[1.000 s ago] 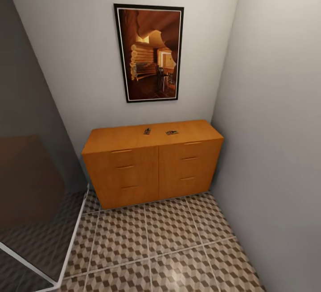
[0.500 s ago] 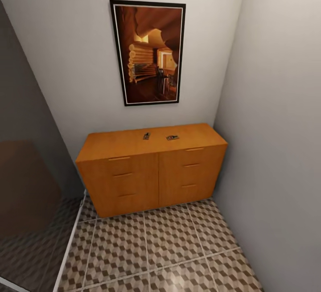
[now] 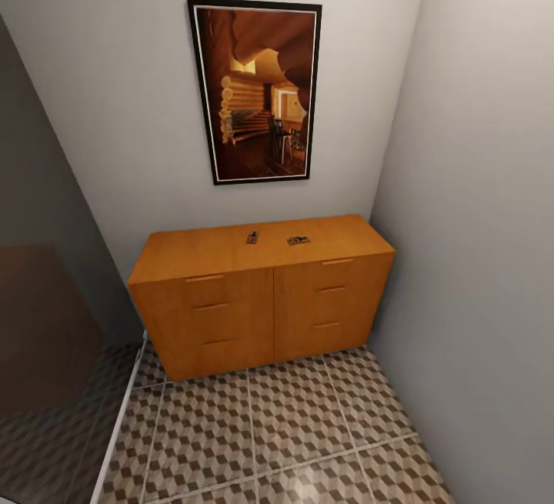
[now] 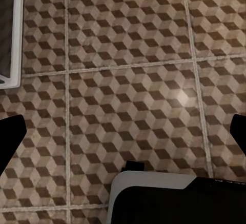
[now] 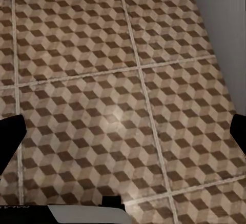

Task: Take the four mousetraps from the cabinet in the bathroom and place them on the bathroom floor. Make sure all four end up on the same floor surface, and ensure that at least two of them are either under or directly next to the same bathroom sink.

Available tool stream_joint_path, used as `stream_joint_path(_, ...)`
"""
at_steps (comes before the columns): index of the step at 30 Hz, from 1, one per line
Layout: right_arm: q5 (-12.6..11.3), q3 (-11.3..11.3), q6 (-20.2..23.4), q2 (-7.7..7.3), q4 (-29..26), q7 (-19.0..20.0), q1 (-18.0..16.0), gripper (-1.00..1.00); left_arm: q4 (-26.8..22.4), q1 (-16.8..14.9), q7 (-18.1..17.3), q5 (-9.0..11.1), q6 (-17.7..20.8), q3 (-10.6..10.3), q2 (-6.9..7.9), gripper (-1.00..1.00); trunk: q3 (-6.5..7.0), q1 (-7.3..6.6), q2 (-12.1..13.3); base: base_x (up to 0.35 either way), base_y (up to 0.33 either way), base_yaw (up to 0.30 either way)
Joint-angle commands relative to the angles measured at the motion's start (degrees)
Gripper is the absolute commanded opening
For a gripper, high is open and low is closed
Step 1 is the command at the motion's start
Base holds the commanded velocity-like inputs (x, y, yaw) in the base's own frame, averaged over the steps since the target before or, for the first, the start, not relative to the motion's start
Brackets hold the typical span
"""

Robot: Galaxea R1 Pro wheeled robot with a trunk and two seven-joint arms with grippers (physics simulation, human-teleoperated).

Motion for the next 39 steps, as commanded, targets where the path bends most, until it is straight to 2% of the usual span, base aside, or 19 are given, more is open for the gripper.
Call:
stream_joint_path(1, -0.43, 0.49, -0.16, -0.04, -0.58, -0.24, -0.04, 1.0, 0.04, -0.06, 0.28, 0.32, -0.17, -0.5, -0.02, 1.0, -0.12, 0.03, -0.11, 0.002, 0.0, 0.0)
stream_joint_path(2, -0.38, 0.49, 0.0, -0.1, -4.07, -1.33, -0.04, 1.0, 0.04, -0.03, 0.28, 0.32, -0.17, -0.5, -0.02, 1.0, -0.12, 0.03, -0.11, 0.0, 0.0, 0.0)
stream_joint_path(4, -0.37, 0.48, 0.13, -0.14, -6.06, -2.46, -0.04, 1.0, 0.04, -0.04, 0.28, 0.32, -0.17, -0.5, -0.02, 1.0, -0.12, 0.03, -0.11, 0.0, 0.0, 0.0)
stream_joint_path(6, -0.34, 0.48, 0.39, -0.17, -10.15, -5.47, -0.04, 1.0, 0.04, -0.06, 0.28, 0.32, -0.17, -0.5, -0.02, 1.0, -0.12, 0.03, -0.11, 0.0, 0.0, 0.0)
stream_joint_path(9, -0.3, 0.48, 1.07, -0.12, -13.8, -8.32, -0.04, 1.0, 0.04, -0.05, 0.28, 0.32, -0.17, -0.5, -0.02, 1.0, -0.12, 0.03, -0.11, 0.0, 0.0, 0.0)
stream_joint_path(12, -0.28, 0.48, 3.72, -0.09, -16.69, -9.87, -0.04, 1.0, 0.04, -0.02, 0.28, 0.32, -0.17, -0.5, -0.02, 1.0, -0.12, 0.03, -0.11, 0.0, 0.0, 0.0)
stream_joint_path(17, -0.06, 0.48, 13.19, -0.35, -25.68, -10.76, -0.04, 1.0, 0.04, -0.04, 0.28, 0.32, -0.17, -0.5, -0.02, 1.0, -0.12, 0.03, -0.11, 0.0, 0.0, 0.0)
stream_joint_path(20, 0.01, 0.5, 15.69, -0.7, -29.86, -10.85, -0.04, 1.0, 0.04, -0.05, 0.28, 0.32, -0.17, -0.5, -0.02, 1.0, -0.12, 0.03, -0.11, 0.0, 0.0, 0.0)
stream_joint_path(26, 0.01, 0.6, 21.43, -2.56, -41.07, -10.95, -0.04, 1.0, 0.04, -0.03, 0.28, 0.32, -0.17, -0.5, -0.02, 1.0, -0.12, 0.03, -0.11, 0.0, 0.0, 0.0)
stream_joint_path(28, 0.01, 0.58, 26.73, -3.08, -47.22, -11.0, -0.03, 1.0, 0.06, -0.05, 0.28, 0.32, -0.17, -0.5, -0.02, 1.0, -0.12, 0.03, -0.11, 0.0, 0.0, 0.0)
stream_joint_path(31, 0.01, 0.58, 31.43, -3.27, -51.86, -11.0, -0.03, 1.0, 0.05, -0.03, 0.28, 0.32, -0.16, -0.5, -0.02, 1.0, -0.12, 0.03, -0.11, 0.0, 0.0, 0.0)
stream_joint_path(32, 0.02, 0.54, 34.58, -3.39, -54.8, -11.01, -0.02, 1.0, 0.05, -0.02, 0.28, 0.32, -0.14, -0.5, -0.02, 1.0, -0.12, 0.03, -0.11, 0.0, 0.0, 0.0)
stream_joint_path(35, 0.05, 0.44, 40.29, -3.75, -60.35, -11.02, 0.01, 1.0, 0.04, -0.03, 0.28, 0.32, -0.14, -0.5, -0.02, 1.0, -0.12, 0.03, -0.11, 0.0, 0.0, 0.0)
stream_joint_path(38, 0.07, 0.36, 43.87, -4.0, -64.24, -11.05, -0.01, 1.0, 0.04, -0.03, 0.28, 0.32, -0.13, -0.5, -0.02, 1.0, -0.12, 0.03, -0.11, 0.0, 0.0, 0.0)
stream_joint_path(39, 0.08, 0.28, 46.24, -4.09, -66.76, -11.07, -0.02, 1.0, 0.07, -0.06, 0.28, 0.32, -0.14, -0.5, -0.02, 1.0, -0.12, 0.03, -0.11, 0.0, 0.0, 0.0)
